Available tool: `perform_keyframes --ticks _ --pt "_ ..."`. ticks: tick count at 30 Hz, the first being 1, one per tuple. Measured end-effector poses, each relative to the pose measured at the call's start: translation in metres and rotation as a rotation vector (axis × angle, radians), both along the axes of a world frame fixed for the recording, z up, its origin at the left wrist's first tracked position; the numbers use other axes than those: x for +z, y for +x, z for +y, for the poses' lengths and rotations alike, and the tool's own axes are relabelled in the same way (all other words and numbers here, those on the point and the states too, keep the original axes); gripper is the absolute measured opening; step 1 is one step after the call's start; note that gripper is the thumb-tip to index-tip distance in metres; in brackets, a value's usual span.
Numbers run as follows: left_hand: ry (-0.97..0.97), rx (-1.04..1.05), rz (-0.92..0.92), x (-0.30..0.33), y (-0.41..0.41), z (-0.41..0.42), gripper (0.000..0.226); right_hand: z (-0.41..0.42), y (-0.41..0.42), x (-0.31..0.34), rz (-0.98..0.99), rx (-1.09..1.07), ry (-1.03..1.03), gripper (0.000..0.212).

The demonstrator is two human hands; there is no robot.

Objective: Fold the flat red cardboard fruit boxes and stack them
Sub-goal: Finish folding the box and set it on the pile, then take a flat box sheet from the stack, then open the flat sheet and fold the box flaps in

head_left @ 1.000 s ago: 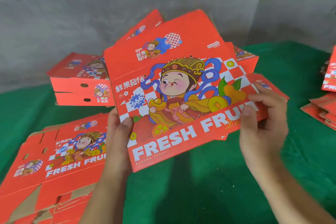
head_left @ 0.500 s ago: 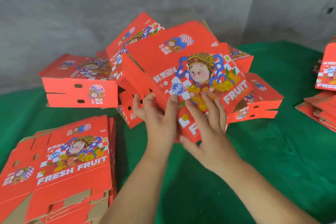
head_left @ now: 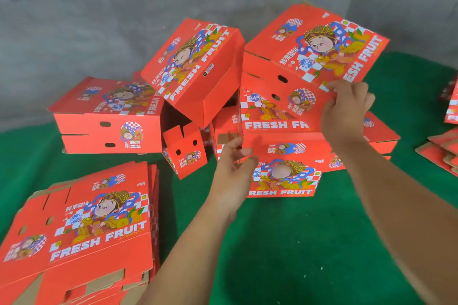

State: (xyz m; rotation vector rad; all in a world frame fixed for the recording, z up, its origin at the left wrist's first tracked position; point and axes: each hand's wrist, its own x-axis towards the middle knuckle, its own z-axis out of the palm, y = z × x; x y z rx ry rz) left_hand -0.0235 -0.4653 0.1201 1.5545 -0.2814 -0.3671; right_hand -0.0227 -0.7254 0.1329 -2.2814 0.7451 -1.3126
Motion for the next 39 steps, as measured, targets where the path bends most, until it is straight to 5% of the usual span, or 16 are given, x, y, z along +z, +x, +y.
perform_keyframes --ticks 7,12,19,24,39 --pt "0.055 -0.108 -0.007 -0.011 -0.004 -0.003 0.03 -0.035 0.025 0.03 0.397 -0.16 0.168 0.063" --pt "0.087 -0.181 0.028 -0.018 -0.013 -0.012 0.026 -0.014 0.02 0.012 0.273 0.181 0.169 0.071" --pt "0.046 -0.127 0.107 -0.017 -0.012 -0.015 0.02 -0.012 0.016 -0.005 0.727 0.201 0.124 0.087" --pt "0.013 -0.126 0.126 -0.017 -0.015 -0.019 0.022 0.024 0.002 -0.016 0.507 0.414 0.294 0.058" --pt "-0.037 -0.073 0.219 -0.04 -0.016 -0.027 0.022 0.116 -0.041 -0.061 0.219 0.483 0.67 0.044"
